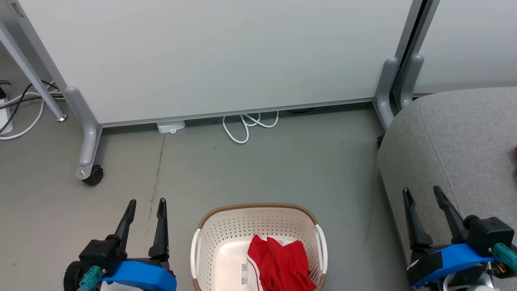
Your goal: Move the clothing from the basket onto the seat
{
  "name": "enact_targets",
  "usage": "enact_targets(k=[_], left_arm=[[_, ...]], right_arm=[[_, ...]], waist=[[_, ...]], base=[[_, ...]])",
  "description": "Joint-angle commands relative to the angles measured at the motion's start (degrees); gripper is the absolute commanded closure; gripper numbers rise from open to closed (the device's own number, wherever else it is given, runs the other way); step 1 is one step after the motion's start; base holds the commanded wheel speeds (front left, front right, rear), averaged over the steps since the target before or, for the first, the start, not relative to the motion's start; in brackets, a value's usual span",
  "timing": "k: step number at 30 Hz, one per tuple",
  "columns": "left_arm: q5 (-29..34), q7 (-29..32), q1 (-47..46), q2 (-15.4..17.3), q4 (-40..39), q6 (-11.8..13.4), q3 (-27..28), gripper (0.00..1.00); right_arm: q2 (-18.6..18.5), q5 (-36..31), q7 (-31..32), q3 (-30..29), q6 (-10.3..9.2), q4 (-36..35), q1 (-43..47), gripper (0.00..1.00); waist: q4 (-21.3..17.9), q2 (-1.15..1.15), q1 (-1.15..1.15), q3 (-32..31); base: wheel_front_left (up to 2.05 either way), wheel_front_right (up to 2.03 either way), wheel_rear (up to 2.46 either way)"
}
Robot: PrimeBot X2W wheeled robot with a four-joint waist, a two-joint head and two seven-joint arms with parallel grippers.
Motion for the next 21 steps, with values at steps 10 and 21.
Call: enact_targets(k=[10, 21], left_arm=[[0.43, -0.15, 0.17, -0.12, 0.64, -0.05, 0.6, 0.0], [-0.31, -0.15, -0.38, -0.55, 0.85, -0.05, 0.2, 0.0]], right_arm=[[0.1, 0.72, -0.49, 0.15, 0.01, -0.01, 1.4, 0.0], [0.11, 1.64, -0.6, 1.23, 0.01, 0.01, -0.25, 0.0]], waist=[[0.27, 0.0, 0.0, -0.1], [-0.65, 0.0, 0.0, 1.29]], base=[[0.0, 0.0, 0.0], [0.0, 0.0, 0.0]])
